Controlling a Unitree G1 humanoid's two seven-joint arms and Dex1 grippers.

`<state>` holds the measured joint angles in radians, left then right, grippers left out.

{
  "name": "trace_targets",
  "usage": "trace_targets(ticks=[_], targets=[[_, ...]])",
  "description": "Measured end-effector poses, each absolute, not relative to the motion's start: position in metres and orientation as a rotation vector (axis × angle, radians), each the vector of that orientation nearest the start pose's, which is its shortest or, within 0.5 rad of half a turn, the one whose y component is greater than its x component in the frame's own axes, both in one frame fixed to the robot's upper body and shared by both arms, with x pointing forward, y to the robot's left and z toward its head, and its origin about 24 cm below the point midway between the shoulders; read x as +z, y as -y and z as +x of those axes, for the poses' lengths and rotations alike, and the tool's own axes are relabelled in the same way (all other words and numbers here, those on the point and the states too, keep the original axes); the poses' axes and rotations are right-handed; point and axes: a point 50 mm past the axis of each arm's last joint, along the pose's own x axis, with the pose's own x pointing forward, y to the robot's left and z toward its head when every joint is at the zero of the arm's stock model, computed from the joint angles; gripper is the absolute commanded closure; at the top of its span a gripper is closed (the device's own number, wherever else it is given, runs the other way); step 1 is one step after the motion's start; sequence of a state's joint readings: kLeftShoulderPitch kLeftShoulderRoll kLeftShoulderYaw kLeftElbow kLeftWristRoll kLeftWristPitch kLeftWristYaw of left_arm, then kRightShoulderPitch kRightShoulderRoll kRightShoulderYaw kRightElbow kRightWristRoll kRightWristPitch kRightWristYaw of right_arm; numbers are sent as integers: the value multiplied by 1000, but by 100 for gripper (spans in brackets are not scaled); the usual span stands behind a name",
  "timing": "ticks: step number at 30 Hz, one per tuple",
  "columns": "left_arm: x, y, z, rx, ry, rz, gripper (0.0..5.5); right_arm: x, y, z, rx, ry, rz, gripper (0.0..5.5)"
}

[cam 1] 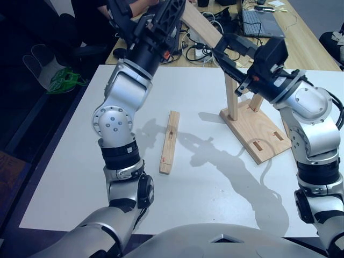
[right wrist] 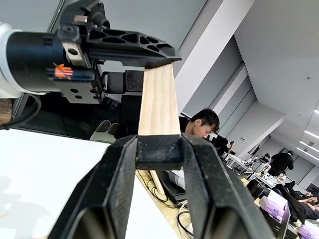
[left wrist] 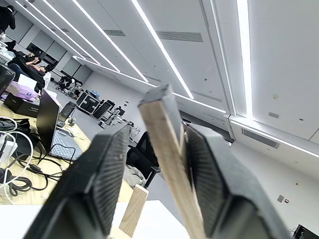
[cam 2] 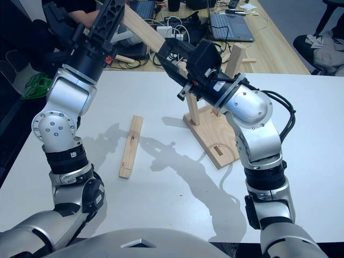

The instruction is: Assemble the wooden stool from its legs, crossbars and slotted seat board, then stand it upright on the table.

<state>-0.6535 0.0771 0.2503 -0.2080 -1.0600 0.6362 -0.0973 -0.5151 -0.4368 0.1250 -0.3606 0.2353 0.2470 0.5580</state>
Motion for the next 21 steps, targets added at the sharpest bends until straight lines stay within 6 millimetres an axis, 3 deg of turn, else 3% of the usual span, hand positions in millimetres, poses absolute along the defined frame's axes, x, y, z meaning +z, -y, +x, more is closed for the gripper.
trace_targets(ticks=[5, 11, 15, 21], targets=[[241, -118, 305, -738, 275, -797, 459, 223, 112, 277, 834, 479, -412, 421], [244, -115, 302, -779, 286, -834, 493, 221, 112, 278, 836, 468, -412, 421], [243, -116, 303, -759, 280, -834, 510, 218, 112, 279, 833, 454, -475, 331], [242, -129, 309, -636, 293, -791, 510, 182, 128, 288, 820, 262, -637, 240]])
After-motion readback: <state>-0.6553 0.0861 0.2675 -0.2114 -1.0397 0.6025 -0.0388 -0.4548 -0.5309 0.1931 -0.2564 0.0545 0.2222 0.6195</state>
